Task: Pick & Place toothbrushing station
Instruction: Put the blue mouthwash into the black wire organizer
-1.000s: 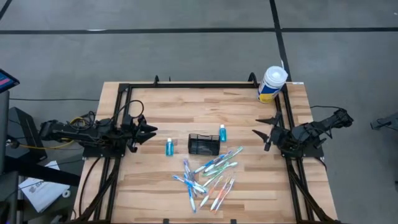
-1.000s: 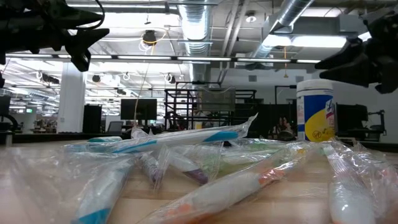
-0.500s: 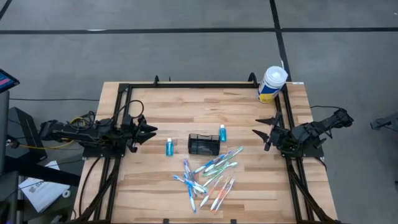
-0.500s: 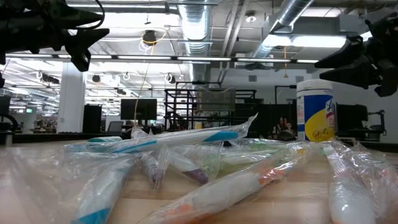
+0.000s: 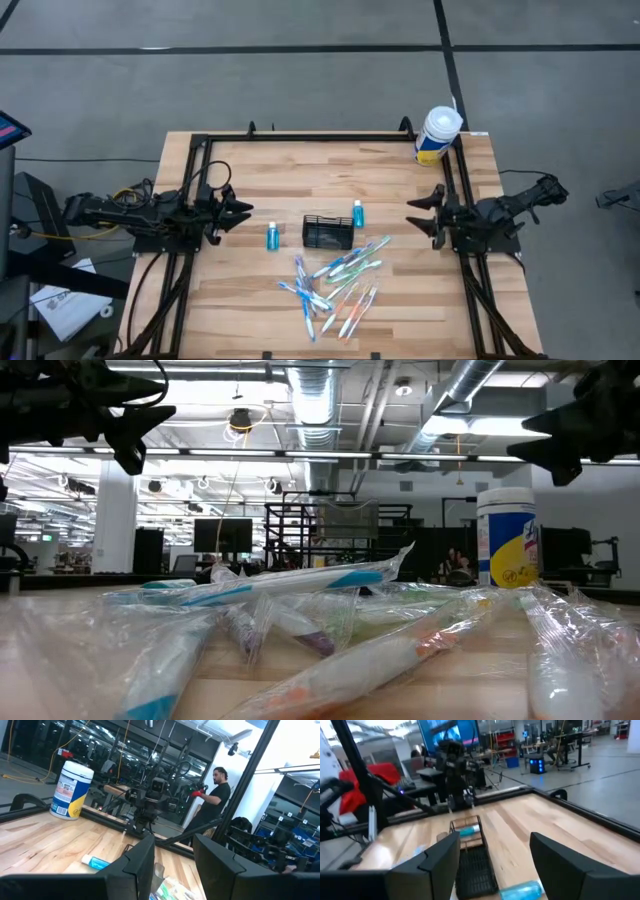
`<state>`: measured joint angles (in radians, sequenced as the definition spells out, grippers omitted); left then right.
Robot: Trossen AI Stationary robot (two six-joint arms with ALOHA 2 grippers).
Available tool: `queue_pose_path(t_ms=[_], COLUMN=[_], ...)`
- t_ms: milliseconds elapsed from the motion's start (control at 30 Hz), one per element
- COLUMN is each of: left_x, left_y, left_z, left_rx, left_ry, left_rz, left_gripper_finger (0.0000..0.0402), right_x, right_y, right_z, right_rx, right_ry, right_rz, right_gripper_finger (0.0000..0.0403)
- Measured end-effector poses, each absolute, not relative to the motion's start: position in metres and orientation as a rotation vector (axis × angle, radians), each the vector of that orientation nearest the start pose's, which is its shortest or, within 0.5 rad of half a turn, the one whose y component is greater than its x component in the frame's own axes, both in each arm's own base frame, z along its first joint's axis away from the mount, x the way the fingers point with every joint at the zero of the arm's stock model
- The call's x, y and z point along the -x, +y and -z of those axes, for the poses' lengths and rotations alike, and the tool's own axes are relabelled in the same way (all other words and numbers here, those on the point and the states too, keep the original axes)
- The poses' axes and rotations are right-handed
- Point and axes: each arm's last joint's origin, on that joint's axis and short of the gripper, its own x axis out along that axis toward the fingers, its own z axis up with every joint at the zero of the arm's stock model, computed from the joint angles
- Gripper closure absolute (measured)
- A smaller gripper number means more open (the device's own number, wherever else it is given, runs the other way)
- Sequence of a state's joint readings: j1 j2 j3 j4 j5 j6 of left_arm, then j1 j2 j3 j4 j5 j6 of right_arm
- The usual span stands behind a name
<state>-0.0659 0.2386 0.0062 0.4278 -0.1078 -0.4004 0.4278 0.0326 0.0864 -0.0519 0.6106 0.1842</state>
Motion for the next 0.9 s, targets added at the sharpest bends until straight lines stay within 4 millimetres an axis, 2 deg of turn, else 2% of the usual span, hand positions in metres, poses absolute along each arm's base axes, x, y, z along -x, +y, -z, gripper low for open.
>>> queue_pose_path(t_ms=[467, 733, 900], left_x=[-0.110, -0.110, -0.110], left_y=[-0.004, -0.004, -0.002], left_z=[-0.187, -0.188, -0.190], left_rx=[0.416, 0.397, 0.404], left_ry=[-0.201, -0.221, -0.244], left_rz=[-0.002, -0.018, -0.063], left_gripper_finger=[0.0271, 0.0271, 0.0271], right_x=[-0.083, -0.080, -0.076], right_y=[0.020, 0.019, 0.015], right_z=[-0.215, -0.224, -0.232], right_rx=[-0.371, -0.452, -0.476], right_ry=[-0.299, -0.394, -0.481], right_rz=[0.144, 0.128, 0.181], right_gripper_finger=[0.0172, 0.0172, 0.0172])
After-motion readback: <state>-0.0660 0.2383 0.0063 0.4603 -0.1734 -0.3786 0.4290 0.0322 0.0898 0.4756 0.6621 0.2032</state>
